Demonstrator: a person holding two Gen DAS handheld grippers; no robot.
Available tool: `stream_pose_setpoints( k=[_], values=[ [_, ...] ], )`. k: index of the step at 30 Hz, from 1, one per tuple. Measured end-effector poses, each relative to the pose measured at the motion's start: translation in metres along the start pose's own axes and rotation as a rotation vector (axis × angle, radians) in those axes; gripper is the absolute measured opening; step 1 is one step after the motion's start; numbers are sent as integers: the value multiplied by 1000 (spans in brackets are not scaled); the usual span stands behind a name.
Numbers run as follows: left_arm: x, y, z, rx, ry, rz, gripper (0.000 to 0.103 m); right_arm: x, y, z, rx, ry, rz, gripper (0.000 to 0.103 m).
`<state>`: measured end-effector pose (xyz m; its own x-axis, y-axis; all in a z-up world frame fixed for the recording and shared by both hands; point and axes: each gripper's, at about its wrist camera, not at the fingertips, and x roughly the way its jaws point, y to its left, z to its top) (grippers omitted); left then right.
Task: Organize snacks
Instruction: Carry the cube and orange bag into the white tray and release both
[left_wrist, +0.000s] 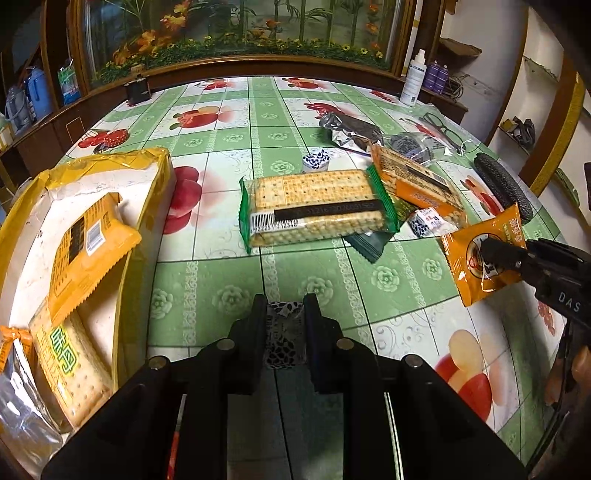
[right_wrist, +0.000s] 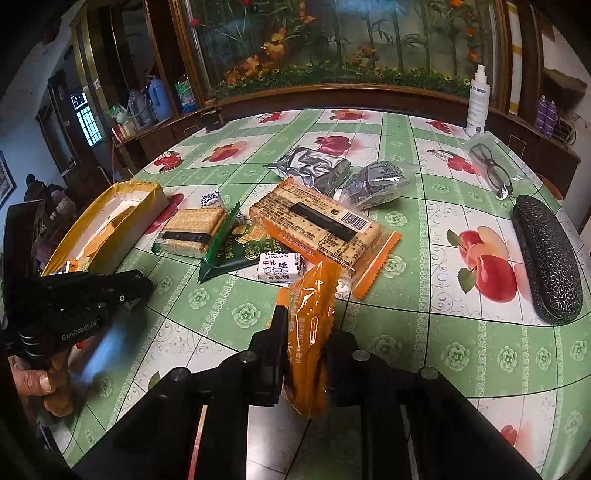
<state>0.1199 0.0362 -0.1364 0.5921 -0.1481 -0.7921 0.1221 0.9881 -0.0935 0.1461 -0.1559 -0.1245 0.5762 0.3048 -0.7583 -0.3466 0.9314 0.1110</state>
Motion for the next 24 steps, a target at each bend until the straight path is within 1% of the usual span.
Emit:
stream_pose_setpoints(
  k=[5, 8, 13, 15, 17, 20, 24],
  values=[
    [-11, 1, -4, -15, -16, -9, 16, -4, -7, -3, 35, -4, 41, 16],
    [-18, 2, -3, -26, -24, -24, 16, -4, -9, -6, 32, 1, 23, 16],
    [-26, 3, -2, -41, -48, -40, 16, -5, -12, -7, 49, -3, 35, 16],
    [-30, 5, -1, -50, -57, -46, 16, -6, -13, -7, 67, -4, 70, 16],
    [-35, 8, -1, -57, -67, -41, 16, -10, -12, -5, 74, -19, 89, 15],
    [-44, 14, -1, -69, -86, -29, 16, -18, -4, -1, 61, -43, 95, 15],
    [-56, 20, -3, -72, -111, 12, 16, -28, 9, 6, 43, -72, 117, 15]
  ],
)
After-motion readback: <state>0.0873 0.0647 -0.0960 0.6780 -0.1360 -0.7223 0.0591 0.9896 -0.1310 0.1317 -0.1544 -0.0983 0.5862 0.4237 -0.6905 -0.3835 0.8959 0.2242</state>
